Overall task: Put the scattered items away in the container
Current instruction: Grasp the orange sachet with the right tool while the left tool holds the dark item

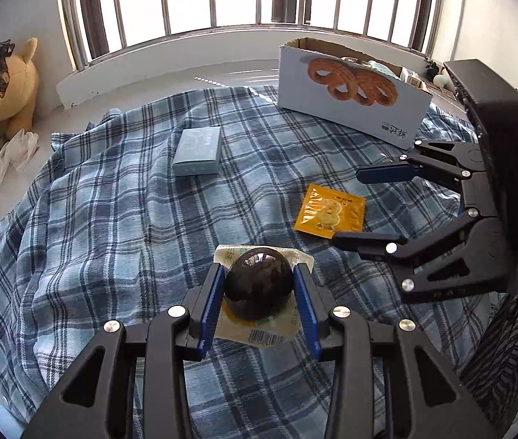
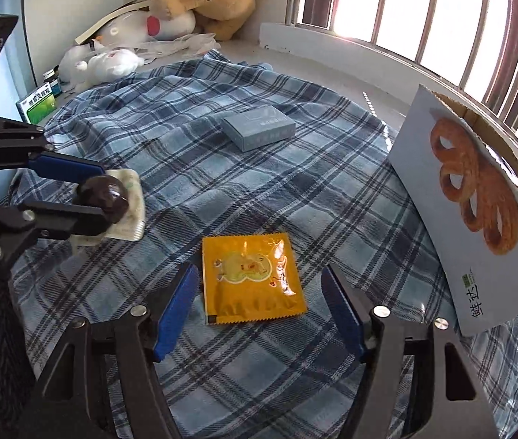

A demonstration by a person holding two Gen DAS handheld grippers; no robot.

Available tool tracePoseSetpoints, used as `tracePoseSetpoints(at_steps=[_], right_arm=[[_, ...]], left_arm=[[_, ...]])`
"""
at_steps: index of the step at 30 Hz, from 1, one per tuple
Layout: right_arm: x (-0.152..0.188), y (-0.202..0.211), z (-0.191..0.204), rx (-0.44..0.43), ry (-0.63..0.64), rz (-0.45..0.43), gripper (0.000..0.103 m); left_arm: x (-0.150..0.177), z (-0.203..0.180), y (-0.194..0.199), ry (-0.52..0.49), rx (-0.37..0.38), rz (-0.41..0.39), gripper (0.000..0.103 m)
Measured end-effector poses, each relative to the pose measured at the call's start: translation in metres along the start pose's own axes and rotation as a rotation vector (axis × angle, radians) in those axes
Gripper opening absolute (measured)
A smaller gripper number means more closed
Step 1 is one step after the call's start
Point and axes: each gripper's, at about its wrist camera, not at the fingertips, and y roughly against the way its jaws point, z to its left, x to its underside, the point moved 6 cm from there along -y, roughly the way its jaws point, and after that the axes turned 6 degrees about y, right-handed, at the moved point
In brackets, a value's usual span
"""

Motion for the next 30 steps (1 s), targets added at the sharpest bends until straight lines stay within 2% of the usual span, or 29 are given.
tracePoseSetpoints(at_steps=[3, 7, 12, 19, 23, 26, 30], right_arm=[[0.001, -0.003, 0.001, -0.082, -0.030, 0.004, 0.068], [0.002, -0.011, 0.001, -0.053, -0.021, 0.021, 0.068], [0.002, -0.011, 0.001, -0.058, -0.015, 0.019, 0.068], [0.002, -0.005, 0.006, -0.057, 0.000, 0.005, 0.041], [0.003, -0.003, 0.008, -0.063, 0.000, -0.001, 0.036], [0.001, 0.002, 0.009, -0.061, 0.004, -0.025, 0.023], [-0.003, 0.009, 0.011, -0.050, 0.018, -0.052, 0.014]], left_arm=[[0.001, 0.011, -0.002, 0.018, -0.006, 0.003, 0.041], [0.004, 0.018, -0.008, 0.037, 0.006, 0.017, 0.041], [0.008, 0.013, -0.010, 0.022, 0.015, 0.024, 0.041], [0.004, 0.009, -0.007, 0.021, 0.012, 0.017, 0.041], [0.005, 0.003, -0.005, 0.007, 0.013, 0.019, 0.041], [0.004, -0.001, -0.004, -0.002, 0.014, 0.020, 0.041], [0.003, -0.003, -0.002, -0.003, 0.015, 0.016, 0.041]])
